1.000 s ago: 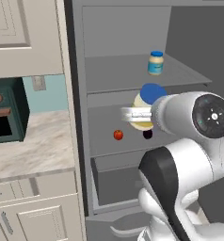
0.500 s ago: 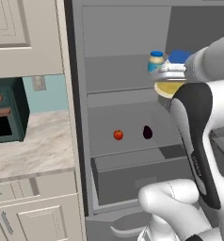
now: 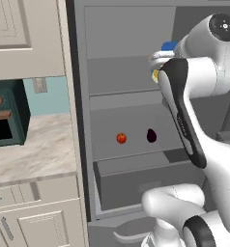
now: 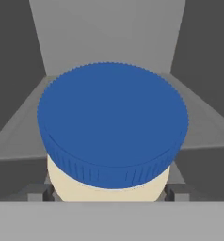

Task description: Place the mayonnaise and mayonnaise from the counter to the top shelf of the fridge. If the existing items in the fridge are on the top shelf, move them to other shelves.

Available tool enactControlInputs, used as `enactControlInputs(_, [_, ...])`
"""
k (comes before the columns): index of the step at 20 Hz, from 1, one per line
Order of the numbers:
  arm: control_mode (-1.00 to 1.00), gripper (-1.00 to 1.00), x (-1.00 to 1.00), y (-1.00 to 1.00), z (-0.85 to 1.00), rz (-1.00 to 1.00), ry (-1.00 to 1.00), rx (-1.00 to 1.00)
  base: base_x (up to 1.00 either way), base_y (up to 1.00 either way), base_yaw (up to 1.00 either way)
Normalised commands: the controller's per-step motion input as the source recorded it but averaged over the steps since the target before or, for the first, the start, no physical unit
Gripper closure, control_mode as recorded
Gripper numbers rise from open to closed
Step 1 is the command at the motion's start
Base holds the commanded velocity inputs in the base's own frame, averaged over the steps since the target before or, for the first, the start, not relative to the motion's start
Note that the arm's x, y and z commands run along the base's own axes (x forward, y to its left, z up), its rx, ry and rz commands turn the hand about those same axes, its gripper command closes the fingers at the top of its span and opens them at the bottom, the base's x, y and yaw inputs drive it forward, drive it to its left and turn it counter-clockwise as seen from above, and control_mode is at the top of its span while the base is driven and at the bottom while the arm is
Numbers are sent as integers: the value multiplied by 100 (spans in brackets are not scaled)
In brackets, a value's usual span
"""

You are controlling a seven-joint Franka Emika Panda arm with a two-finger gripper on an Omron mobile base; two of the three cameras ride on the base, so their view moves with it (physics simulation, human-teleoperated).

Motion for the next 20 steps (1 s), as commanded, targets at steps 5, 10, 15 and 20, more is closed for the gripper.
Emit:
enactControlInputs(5, [-100,100,91,2,-16,0,2,0,0,0,0])
enactControlInputs(10, [-100,100,97,9,-34,0,3,0,0,0,0])
enactControlInputs(15, [-100,100,99,0,-21,0,4,0,0,0,0])
enactControlInputs(20, [-100,100,85,0,-17,0,3,0,0,0,0])
